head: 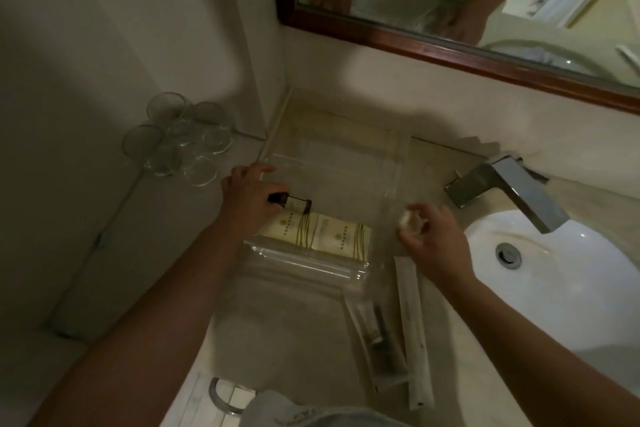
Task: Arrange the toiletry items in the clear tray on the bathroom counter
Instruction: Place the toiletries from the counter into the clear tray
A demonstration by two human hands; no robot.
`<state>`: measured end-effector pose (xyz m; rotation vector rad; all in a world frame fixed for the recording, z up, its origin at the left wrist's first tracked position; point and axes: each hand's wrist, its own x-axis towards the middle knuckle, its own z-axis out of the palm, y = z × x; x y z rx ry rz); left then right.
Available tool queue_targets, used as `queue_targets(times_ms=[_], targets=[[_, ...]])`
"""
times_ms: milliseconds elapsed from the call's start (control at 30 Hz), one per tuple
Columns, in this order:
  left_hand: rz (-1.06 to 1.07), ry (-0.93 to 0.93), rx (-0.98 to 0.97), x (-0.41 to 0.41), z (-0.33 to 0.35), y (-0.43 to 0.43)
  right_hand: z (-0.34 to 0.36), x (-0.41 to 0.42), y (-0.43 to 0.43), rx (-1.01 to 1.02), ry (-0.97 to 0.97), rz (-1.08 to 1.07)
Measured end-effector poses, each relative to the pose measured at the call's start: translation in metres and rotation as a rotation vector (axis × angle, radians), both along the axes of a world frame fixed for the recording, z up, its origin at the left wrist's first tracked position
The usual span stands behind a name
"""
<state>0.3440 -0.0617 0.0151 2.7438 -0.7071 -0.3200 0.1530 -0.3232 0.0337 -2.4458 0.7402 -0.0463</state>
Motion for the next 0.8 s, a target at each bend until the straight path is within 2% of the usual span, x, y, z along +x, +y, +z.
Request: queue_targets(times_ms=[100, 267, 800], targets=[[0.043, 0.006, 0.009, -0.001, -0.002, -0.004, 0.013, 0.022, 0.032, 0.032, -0.056, 0.133], [0.068, 0.002, -0.008, 0.0, -0.005, 0.0, 0.006, 0.066, 0.068, 0.06, 0.071, 0.26], [0.139, 0.029, -0.066, 0.0, -0.004, -0.001, -0.021, 0.094, 0.104, 0.04, 0.121, 0.198]])
